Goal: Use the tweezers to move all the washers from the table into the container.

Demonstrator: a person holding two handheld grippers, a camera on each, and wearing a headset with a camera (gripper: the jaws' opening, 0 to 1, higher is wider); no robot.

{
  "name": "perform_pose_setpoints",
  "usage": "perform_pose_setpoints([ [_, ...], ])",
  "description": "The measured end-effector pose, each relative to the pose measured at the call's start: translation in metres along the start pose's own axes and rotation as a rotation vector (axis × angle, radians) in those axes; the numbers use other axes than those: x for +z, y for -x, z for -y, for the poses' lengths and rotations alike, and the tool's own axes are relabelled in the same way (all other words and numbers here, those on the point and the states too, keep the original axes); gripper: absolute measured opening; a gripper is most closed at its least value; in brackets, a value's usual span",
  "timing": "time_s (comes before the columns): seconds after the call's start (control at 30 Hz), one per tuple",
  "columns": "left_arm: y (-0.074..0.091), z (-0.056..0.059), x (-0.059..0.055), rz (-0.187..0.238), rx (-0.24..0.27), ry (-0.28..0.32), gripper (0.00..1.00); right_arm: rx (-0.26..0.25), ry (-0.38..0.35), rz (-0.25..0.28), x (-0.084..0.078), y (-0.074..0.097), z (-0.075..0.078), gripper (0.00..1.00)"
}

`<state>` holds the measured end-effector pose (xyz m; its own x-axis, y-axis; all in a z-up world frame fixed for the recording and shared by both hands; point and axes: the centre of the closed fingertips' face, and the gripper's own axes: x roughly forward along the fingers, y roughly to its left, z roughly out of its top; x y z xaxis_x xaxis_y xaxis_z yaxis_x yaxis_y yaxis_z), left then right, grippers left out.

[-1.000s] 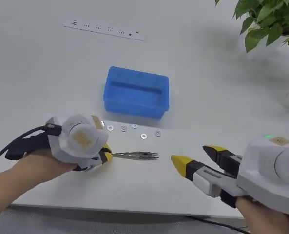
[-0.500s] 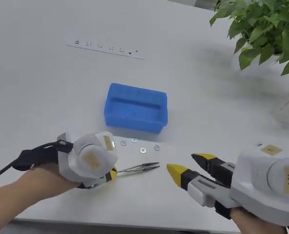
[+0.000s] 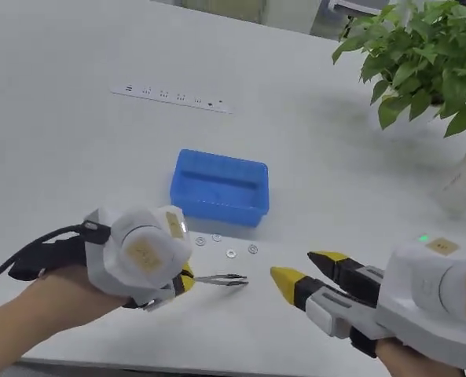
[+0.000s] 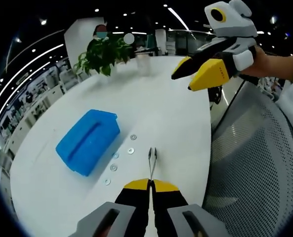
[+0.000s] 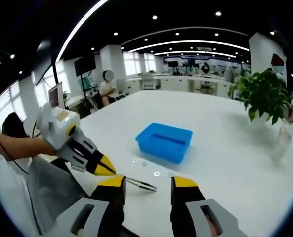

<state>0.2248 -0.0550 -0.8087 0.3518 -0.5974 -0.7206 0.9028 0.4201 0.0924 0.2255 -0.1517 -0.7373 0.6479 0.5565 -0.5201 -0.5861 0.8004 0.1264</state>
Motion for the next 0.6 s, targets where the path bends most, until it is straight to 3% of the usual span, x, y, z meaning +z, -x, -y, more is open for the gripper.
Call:
perform_pose_setpoints([
  [0.2, 0.019, 0.000, 0.020, 0.054, 0.004, -0.012, 0.00, 0.049, 0.043, -0.026, -0.003, -0.002, -0.014, 0.31],
  [0.47, 0.045, -0.001, 0.042, 0.105, 0.005, -0.050, 0.00, 0.173, 0.189, -0.071, 0.003, -0.007, -0.038, 0.30],
  [0.57, 0.057, 0.001, 0.048, 0.124, -0.018, -0.117, 0.00, 0.230, 0.210, -0.089, 0.007, -0.011, -0.050, 0.31],
  [0.6, 0.062, 0.000, 0.049, 0.127, -0.019, -0.111, 0.00, 0.247, 0.220, -0.082, 0.012, -0.013, -0.055, 0.30],
])
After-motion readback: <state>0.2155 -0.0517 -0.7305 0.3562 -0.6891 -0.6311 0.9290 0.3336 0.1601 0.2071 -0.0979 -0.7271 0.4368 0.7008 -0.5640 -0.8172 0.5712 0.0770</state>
